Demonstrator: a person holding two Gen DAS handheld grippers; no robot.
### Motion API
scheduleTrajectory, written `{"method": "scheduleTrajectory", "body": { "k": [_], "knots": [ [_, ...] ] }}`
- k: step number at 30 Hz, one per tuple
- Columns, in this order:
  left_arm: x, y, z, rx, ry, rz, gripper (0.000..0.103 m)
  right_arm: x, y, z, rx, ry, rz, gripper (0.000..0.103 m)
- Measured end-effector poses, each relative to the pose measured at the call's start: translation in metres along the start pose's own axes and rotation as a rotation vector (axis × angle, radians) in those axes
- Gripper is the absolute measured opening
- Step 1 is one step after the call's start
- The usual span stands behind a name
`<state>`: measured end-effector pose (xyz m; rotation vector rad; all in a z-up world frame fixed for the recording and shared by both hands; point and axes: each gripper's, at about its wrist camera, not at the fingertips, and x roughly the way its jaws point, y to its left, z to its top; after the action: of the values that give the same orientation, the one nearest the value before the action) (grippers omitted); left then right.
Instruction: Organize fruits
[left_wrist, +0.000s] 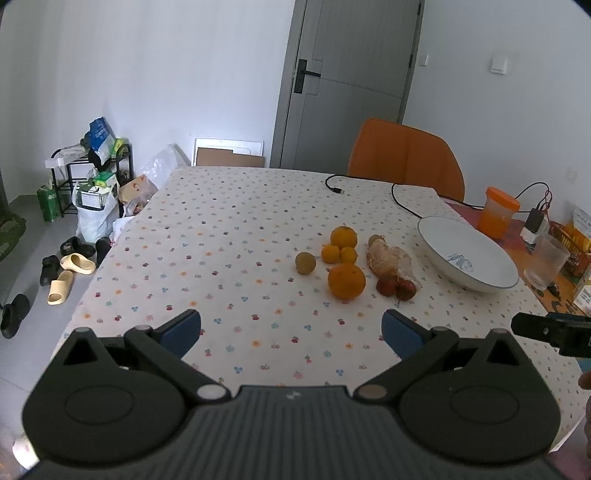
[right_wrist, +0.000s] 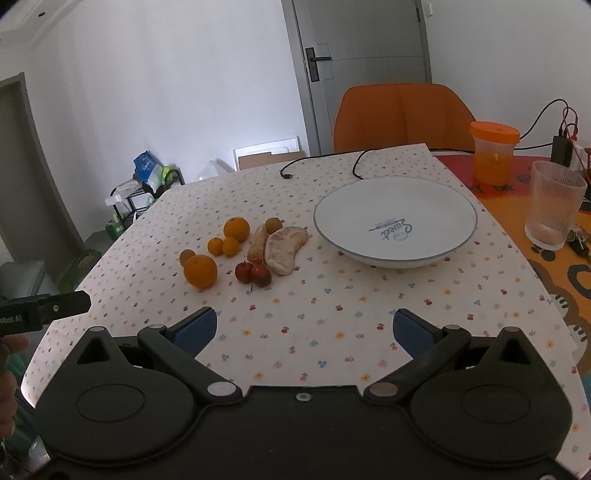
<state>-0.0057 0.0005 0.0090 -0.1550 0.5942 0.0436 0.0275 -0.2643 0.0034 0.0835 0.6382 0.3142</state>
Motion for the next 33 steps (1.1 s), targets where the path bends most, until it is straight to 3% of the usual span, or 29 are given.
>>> {"method": "scheduleTrajectory", "body": {
  "k": [33],
  "knots": [
    [0.0023,-0.0019,-0.0023,0.01,0.006,-0.008,0.103,-0.0005,-0.0016,0.0009,0.004,-0.014,-0.017,0.103]
  ]
}}
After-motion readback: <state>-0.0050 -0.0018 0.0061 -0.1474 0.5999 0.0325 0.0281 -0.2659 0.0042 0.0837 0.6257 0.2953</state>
